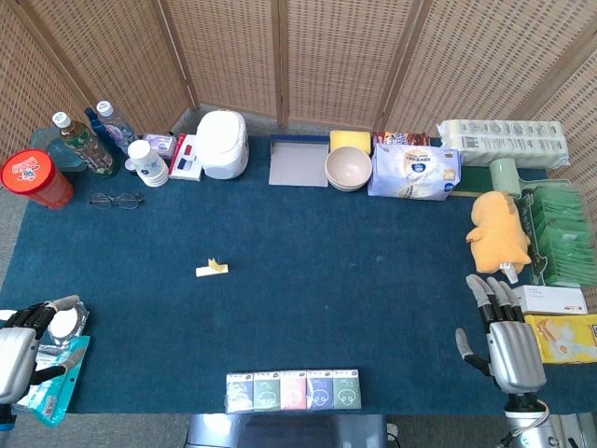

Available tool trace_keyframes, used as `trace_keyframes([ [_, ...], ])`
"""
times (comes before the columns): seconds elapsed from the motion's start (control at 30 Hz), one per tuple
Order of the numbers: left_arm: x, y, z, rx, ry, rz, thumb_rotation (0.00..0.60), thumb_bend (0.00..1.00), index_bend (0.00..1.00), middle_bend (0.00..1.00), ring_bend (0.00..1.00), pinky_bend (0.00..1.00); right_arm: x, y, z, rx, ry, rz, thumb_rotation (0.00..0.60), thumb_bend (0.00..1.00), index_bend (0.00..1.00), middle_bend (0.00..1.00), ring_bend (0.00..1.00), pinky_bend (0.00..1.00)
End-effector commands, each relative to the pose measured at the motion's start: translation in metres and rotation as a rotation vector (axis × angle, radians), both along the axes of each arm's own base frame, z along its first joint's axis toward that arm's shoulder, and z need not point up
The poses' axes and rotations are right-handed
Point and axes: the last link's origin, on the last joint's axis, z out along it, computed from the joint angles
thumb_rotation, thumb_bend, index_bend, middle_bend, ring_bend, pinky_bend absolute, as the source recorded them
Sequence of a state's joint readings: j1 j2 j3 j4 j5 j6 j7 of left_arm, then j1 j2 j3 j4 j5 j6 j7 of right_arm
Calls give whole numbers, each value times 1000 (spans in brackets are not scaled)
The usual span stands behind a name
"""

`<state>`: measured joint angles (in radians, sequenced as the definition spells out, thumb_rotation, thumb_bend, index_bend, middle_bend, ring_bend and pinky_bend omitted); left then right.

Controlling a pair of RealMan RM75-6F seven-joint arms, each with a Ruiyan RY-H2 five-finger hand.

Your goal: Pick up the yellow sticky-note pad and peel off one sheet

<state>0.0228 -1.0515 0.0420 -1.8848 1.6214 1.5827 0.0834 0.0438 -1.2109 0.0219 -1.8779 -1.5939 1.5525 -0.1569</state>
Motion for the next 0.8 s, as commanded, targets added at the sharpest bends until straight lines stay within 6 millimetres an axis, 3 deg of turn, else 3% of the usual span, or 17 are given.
trace_keyframes([
  [0.03, -1, 0, 3, 3, 4, 1, 600, 174, 239, 321, 281, 280, 0, 0, 1, -4, -3, 2, 600, 457, 30, 133, 3, 17],
  [0.4, -5, 30, 10, -22, 37, -11, 600, 175, 239, 321, 282, 280, -3, 0, 0, -2, -5, -10, 600, 457, 30, 133, 3, 17],
  [0.63, -9, 75, 3, -89, 63, -4, 600, 175, 239, 324, 305, 291, -5, -2, -3, 8, -4, -17, 600, 457, 30, 133, 3, 17],
  [0.8, -6, 107, -5, -127, 130, -25, 600, 174, 241, 410, 463, 507, -7, -3, -3, 5, 0, -31, 600, 457, 30, 133, 1, 17],
])
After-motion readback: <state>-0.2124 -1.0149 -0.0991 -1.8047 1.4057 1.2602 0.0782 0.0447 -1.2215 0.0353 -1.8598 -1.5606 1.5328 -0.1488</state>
